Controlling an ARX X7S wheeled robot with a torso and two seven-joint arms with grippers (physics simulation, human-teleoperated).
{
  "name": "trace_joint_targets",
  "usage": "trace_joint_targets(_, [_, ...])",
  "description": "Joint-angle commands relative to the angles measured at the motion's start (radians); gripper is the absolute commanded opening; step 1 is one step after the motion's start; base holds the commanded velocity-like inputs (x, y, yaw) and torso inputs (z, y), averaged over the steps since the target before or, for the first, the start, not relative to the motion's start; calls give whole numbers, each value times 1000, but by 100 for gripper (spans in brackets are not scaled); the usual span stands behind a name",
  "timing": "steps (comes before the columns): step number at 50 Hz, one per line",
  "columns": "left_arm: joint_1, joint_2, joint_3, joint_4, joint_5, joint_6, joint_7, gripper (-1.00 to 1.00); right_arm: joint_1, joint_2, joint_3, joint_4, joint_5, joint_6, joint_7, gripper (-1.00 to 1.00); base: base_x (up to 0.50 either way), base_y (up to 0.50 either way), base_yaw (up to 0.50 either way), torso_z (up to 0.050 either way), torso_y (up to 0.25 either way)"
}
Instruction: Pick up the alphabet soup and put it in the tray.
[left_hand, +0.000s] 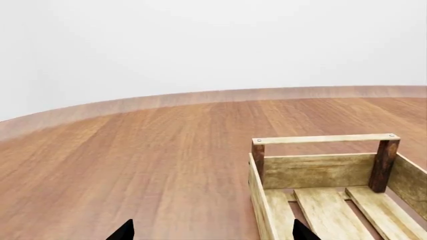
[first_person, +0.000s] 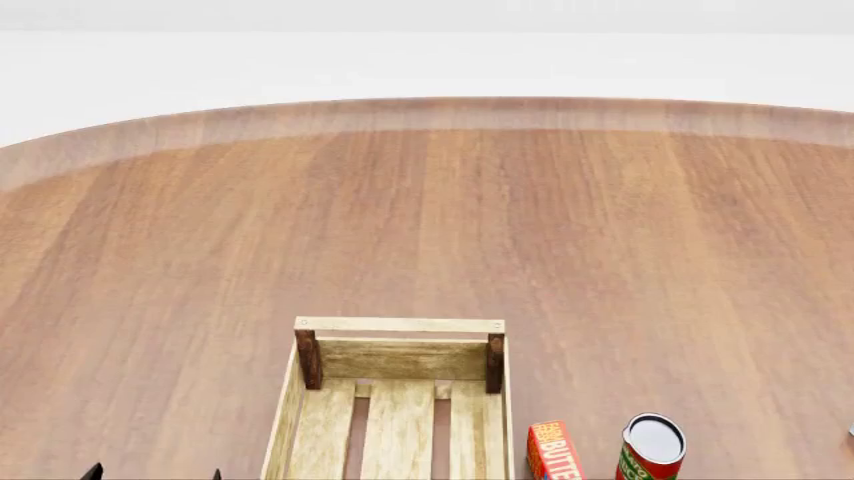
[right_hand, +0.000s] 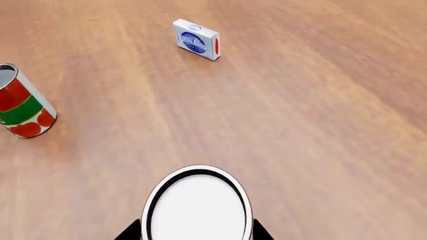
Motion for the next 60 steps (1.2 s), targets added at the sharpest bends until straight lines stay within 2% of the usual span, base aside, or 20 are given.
trace_joint_targets(1, [1, -4, 5, 2, -3, 2, -5, 100, 2, 15, 8, -152, 44, 62, 16, -100, 0, 0, 0, 0, 0])
trace_joint_targets(27, [-4, -11, 15, -1, -14, 4, -10, 100, 128, 85, -5, -445, 231, 275, 116, -100, 0, 0, 0, 0, 1])
trace_joint_targets(51, [-7, -17, 23, -1, -22, 8, -17, 100, 394, 96, -147, -561, 391, 448, 256, -100, 0, 0, 0, 0, 0])
trace_joint_targets(60, [-9, -19, 26, -4, -24, 11, -19, 100, 529, 72, -261, -527, 396, 485, 294, -100, 0, 0, 0, 0, 0])
